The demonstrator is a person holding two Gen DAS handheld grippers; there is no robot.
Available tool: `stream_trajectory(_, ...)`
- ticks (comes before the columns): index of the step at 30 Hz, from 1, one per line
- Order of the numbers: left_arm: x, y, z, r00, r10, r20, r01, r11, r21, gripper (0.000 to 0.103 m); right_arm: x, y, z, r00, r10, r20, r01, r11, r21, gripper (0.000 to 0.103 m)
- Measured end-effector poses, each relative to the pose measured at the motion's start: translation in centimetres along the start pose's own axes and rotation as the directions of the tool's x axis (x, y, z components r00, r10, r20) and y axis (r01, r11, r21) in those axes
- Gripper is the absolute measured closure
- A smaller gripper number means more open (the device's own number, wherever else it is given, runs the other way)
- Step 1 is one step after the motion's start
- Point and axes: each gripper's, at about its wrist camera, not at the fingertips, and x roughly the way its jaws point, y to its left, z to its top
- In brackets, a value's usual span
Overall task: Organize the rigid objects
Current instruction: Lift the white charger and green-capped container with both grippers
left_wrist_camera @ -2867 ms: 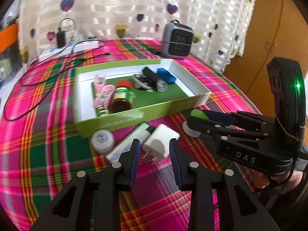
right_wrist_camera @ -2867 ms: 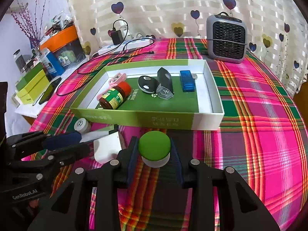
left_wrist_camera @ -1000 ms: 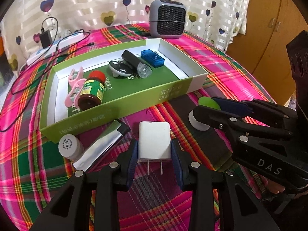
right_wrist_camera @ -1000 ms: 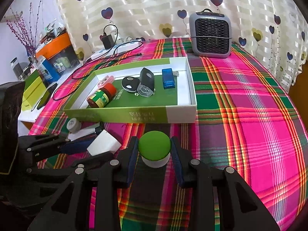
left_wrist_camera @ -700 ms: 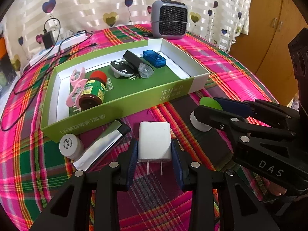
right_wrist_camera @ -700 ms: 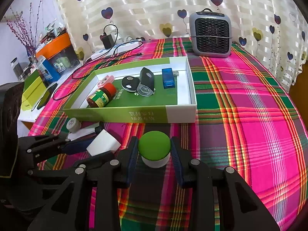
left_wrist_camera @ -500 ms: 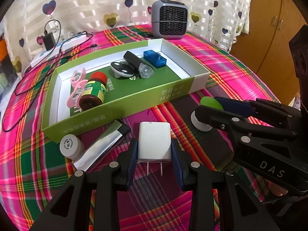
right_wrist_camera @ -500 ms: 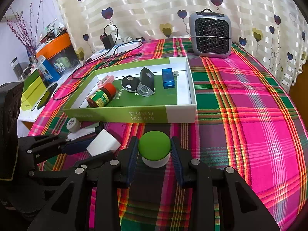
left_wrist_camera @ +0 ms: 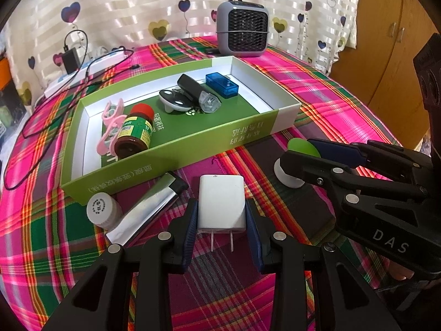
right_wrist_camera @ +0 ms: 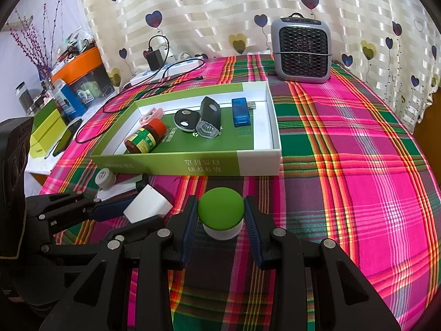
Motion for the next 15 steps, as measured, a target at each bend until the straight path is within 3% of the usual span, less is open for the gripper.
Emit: stream_trajectory(15, -0.71, 0.48, 0.01, 1.000, 0.000, 0.018, 0.001, 1.000, -0.022, 0.071, -0.16, -0.03, 0.02, 1.000, -0.001, 0.002, 0.001, 1.000, -0.001, 0.068)
